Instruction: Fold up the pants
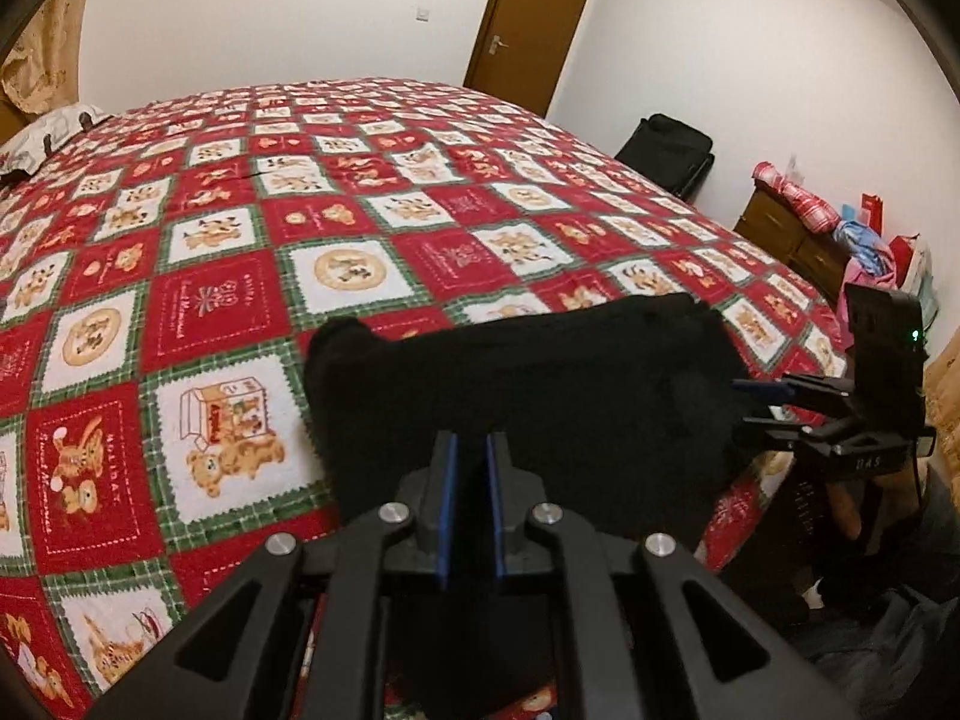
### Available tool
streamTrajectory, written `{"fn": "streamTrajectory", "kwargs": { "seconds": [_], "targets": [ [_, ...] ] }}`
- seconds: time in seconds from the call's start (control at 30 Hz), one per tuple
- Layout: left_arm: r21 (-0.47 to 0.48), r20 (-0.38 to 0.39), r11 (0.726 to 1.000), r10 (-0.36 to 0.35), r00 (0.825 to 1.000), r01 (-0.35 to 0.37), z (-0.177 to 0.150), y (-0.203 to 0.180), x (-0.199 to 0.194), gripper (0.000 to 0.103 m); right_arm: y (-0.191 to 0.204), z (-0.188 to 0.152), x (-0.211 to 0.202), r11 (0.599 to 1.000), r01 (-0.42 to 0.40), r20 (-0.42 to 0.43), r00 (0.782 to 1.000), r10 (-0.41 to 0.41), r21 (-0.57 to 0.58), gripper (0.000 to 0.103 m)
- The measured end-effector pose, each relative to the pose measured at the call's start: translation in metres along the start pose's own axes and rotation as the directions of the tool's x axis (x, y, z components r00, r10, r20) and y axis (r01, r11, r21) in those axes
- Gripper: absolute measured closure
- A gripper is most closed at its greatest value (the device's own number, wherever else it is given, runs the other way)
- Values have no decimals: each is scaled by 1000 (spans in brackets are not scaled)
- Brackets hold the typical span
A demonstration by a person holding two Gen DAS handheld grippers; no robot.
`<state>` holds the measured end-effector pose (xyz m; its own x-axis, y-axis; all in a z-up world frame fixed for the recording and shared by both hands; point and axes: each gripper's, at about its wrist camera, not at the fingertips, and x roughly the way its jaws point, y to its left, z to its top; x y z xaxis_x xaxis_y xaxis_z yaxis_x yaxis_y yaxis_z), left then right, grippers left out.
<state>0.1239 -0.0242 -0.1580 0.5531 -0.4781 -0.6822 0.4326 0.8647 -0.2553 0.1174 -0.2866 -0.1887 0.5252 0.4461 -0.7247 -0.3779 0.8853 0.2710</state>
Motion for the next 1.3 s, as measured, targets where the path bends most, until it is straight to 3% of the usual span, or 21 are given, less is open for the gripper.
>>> {"fn": "streamTrajectory", "kwargs": {
  "seconds": [0.13, 0.3, 0.37, 0.43, 0.53, 0.63, 0.77, 0.9, 1.07, 1.17, 1.2, 1.3],
  "targets": [
    [4, -2, 1000, 10, 1000, -9, -2, 0, 3, 89, 5, -2, -1, 1000, 6, 12, 1000, -6, -30, 51],
    [3, 4, 1000, 4, 1000, -4, 0, -2, 1, 88, 17, -4, 2, 993, 42, -10, 999, -44, -108, 51],
    [2, 6, 1000, 4, 1000, -4, -1, -2, 1, 88, 18, -6, 6, 992, 53, -25, 998, -56, -114, 65],
    [-6, 9, 1000, 2, 1000, -2, -1, -1, 2, 88, 20, -8, 9, 989, 71, -29, 997, -76, -130, 88],
    [-15, 17, 1000, 6, 1000, -6, 1, 2, 3, 88, 30, -8, -4, 982, 90, 22, 996, -88, -166, 90],
    [-20, 25, 1000, 15, 1000, -14, 5, 4, 2, 86, 35, -4, -24, 978, 113, 82, 992, -99, -178, 90],
    [-14, 58, 999, 50, 997, -49, 11, 2, 2, 48, 18, -3, -41, 980, 145, 87, 987, -133, -138, 90],
    [-6, 58, 999, 43, 997, -42, 15, -1, 9, 46, -11, -15, -44, 982, 177, 47, 984, -175, -61, 90],
    [23, 39, 997, 73, 997, -74, 14, -7, 21, 44, -33, -23, -31, 993, 114, 9, 993, -115, 36, 86],
    [43, 40, 995, 93, 995, -95, 12, -9, 21, 42, -36, -21, -31, 990, 142, -5, 990, -142, 9, 66],
    [54, 39, 992, 110, 993, -112, 12, -9, 22, 39, -37, -20, -35, 987, 160, -2, 987, -160, 5, 52],
    [62, 45, 990, 122, 991, -125, 12, -10, 22, 38, -42, -12, -55, 978, 206, 56, 977, -207, 36, 48]
  ]
}}
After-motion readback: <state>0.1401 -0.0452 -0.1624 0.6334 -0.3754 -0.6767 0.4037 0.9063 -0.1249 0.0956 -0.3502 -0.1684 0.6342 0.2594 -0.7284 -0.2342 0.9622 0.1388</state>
